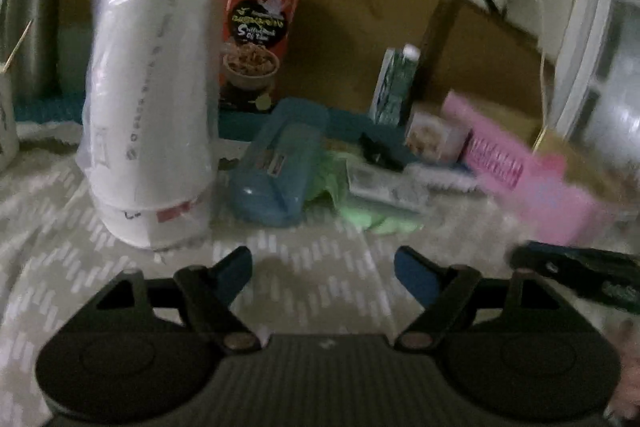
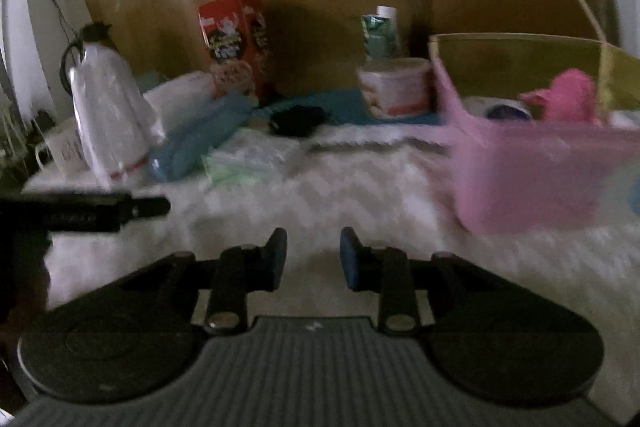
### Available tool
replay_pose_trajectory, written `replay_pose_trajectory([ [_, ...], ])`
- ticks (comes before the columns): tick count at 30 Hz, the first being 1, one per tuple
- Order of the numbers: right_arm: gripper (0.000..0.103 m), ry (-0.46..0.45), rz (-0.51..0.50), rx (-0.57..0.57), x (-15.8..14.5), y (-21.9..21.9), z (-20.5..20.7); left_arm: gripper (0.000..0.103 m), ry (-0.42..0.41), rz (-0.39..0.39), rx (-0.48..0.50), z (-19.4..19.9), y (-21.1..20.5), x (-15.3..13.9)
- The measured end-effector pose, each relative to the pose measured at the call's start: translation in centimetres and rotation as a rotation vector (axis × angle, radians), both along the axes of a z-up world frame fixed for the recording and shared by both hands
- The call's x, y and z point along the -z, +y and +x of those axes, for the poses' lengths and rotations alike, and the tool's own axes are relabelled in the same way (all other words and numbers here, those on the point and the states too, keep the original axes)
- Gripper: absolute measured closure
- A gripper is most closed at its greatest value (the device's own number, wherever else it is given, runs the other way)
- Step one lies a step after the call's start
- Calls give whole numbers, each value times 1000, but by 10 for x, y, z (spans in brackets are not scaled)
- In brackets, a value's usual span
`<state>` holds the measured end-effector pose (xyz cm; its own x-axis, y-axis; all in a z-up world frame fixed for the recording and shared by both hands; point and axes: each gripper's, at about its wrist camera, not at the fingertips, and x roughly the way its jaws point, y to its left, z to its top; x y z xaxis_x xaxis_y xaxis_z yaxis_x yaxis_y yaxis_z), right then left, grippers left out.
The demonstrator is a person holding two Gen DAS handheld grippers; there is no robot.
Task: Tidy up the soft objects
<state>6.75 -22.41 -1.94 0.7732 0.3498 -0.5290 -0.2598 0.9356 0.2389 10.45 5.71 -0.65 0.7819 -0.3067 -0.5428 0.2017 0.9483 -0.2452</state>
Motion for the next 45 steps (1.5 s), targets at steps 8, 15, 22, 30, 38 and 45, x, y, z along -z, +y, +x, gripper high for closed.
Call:
replay_pose_trajectory([
  [8, 53, 14, 127, 37, -11, 24, 93, 22, -33, 22, -12, -9, -6, 0],
  [15, 51, 113, 84, 62, 8, 56, 160, 22, -62, 16, -7, -12, -6, -1],
  [22, 52, 63, -24, 52, 4, 56, 145, 22, -53, -20, -15, -11, -1, 0],
  [30, 52, -19, -150, 80, -3, 25, 77, 22, -31, -13, 0, -11, -3, 1],
  [38, 52, 14, -72, -21, 1, 5, -24, 21, 44, -57, 124, -11, -15, 1],
  [45, 52, -43, -77, -74, 5, 18, -66, 21, 151, -193, 334, -31, -58, -2],
])
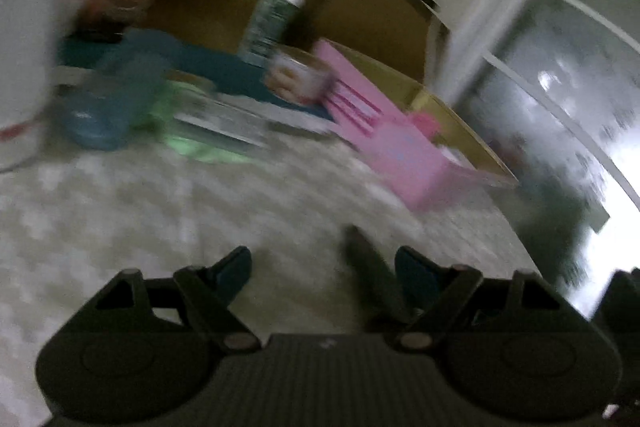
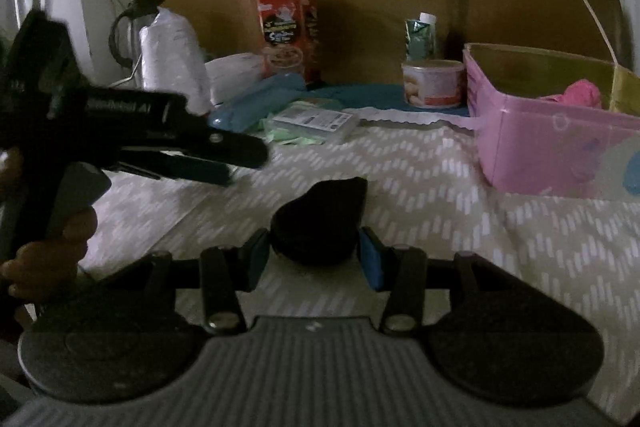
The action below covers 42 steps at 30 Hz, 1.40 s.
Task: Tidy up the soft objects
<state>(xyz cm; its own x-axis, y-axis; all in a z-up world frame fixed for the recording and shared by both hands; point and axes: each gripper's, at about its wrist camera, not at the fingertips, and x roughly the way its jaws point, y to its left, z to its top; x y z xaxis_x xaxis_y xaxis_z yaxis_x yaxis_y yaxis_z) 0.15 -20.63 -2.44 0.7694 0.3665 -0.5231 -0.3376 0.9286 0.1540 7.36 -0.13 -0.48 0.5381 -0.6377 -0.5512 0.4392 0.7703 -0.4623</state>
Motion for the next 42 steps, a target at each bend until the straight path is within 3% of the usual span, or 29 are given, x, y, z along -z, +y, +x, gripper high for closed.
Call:
replay_pose_trajectory([
  [5, 51, -18, -42, -29, 4, -1, -1, 24, 42, 53, 47, -4, -32, 0],
  [7, 51, -36, -58, -41, 6, -4, -2, 24, 12, 91, 46, -8, -44, 1],
  [9, 52, -57, -72, -47, 8, -3, -4, 42, 3, 116, 73, -11, -51, 2],
  [14, 53, -119, -85, -29, 5, -11, -13, 42, 2, 58, 76, -5, -59, -15],
  [17, 53, -218, -86, 18, -9, -21, -17, 42, -56, 21, 107, 4, -75, -39],
  [23, 52, -364, -112, 158, -39, -53, 4, 42, -190, 42, 166, 40, -137, -73],
  [27, 52, -350, -100, 241, -44, -80, 33, 42, -171, 62, 182, 78, -173, -66],
  [33, 52, -244, -71, 294, -35, -106, 69, 39, -121, 111, 165, 110, -201, -46],
  [38, 52, -228, -56, 318, -28, -110, 77, 37, -130, 116, 154, 108, -203, -44],
  [42, 51, -251, -41, 323, -29, -106, 64, 37, -194, 99, 156, 84, -190, -55],
])
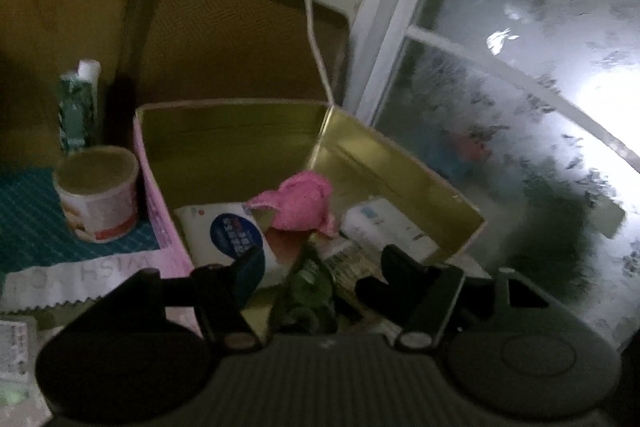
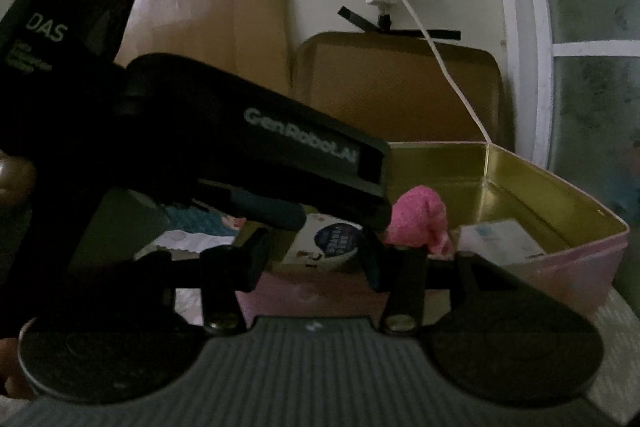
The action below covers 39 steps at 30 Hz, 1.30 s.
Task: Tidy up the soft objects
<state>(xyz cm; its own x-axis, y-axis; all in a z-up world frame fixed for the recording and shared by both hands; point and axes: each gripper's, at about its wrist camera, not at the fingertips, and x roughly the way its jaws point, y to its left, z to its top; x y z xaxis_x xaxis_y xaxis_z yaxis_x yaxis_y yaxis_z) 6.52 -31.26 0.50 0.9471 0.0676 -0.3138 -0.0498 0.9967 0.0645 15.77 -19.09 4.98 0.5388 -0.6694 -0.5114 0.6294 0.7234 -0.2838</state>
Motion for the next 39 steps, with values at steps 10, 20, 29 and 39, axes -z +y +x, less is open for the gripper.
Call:
replay_pose_trajectory([
  [10, 50, -35, 4, -86, 3, 41, -42, 33, -23, 11, -159, -56, 109, 20],
  [20, 43, 141, -31, -230, 26, 103, -24, 32, -4, 169, -500, -54, 194, 59],
  [29, 41, 232, 75, -151, 31, 89, -17, 19, -39, 226, -558, -54, 189, 58],
  [39, 35, 171, 80, -71, 28, 88, -26, 12, -101, 266, -576, -64, 186, 58],
])
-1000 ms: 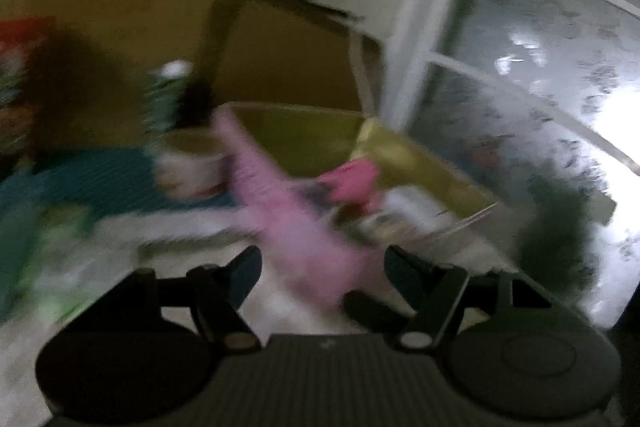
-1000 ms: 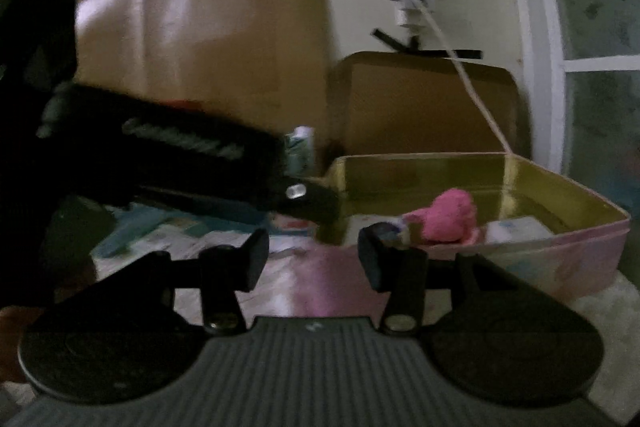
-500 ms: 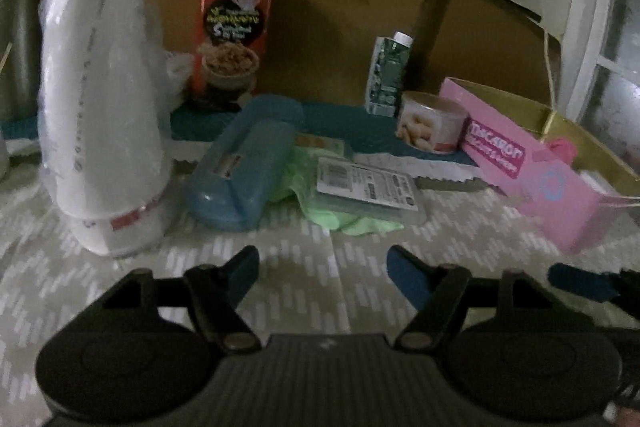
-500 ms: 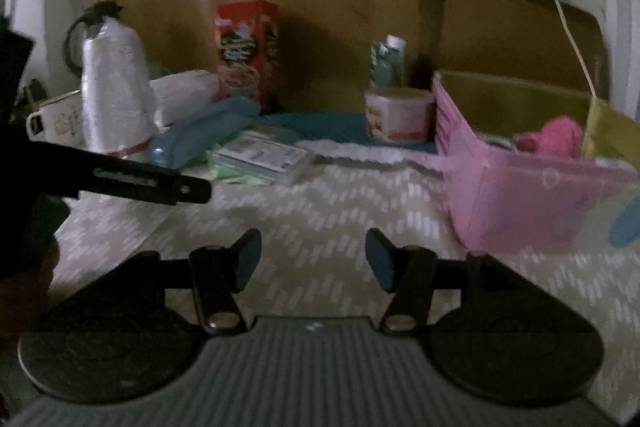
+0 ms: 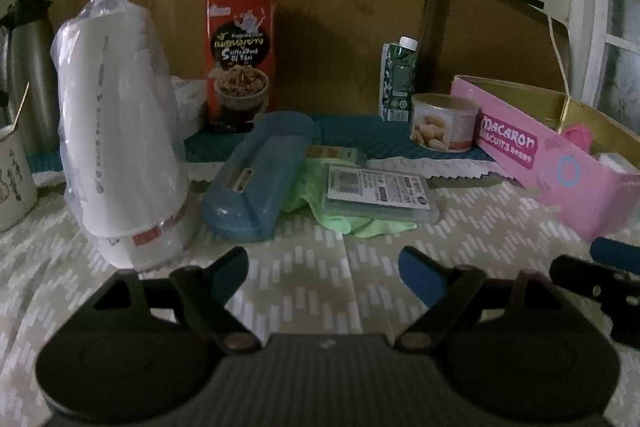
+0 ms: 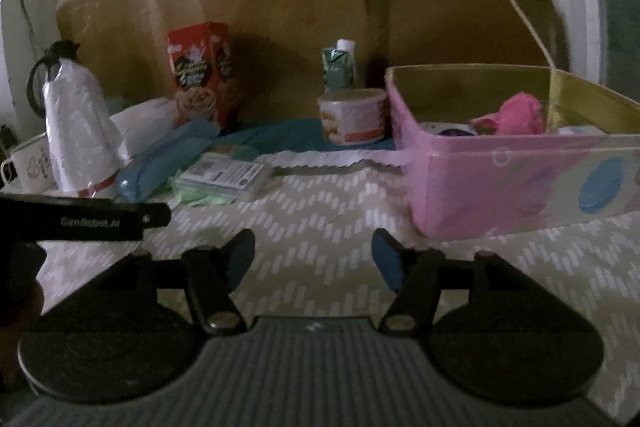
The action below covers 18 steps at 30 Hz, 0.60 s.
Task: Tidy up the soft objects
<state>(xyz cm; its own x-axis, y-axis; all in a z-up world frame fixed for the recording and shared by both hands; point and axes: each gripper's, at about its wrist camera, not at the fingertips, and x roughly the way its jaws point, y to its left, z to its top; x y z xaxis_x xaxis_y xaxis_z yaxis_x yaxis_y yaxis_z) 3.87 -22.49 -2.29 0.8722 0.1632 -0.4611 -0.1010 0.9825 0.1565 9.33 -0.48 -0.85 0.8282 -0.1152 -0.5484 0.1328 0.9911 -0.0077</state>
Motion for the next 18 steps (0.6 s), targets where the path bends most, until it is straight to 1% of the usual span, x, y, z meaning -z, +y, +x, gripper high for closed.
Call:
replay_pose_trajectory([
  [2, 35, 0, 10, 16, -1, -3, 1, 9, -18, 9, 1, -2, -1, -1],
  [7, 35, 16, 46, 67, 0, -11, 4, 9, -41, 34, 14, -5, -5, -2],
  [14, 35, 36, 140, 126, 2, -29, 7, 5, -64, 42, 26, -8, -5, -3],
  [18, 33, 52, 203, 171, 4, -39, 9, 2, -81, 45, 39, -10, -5, -4],
])
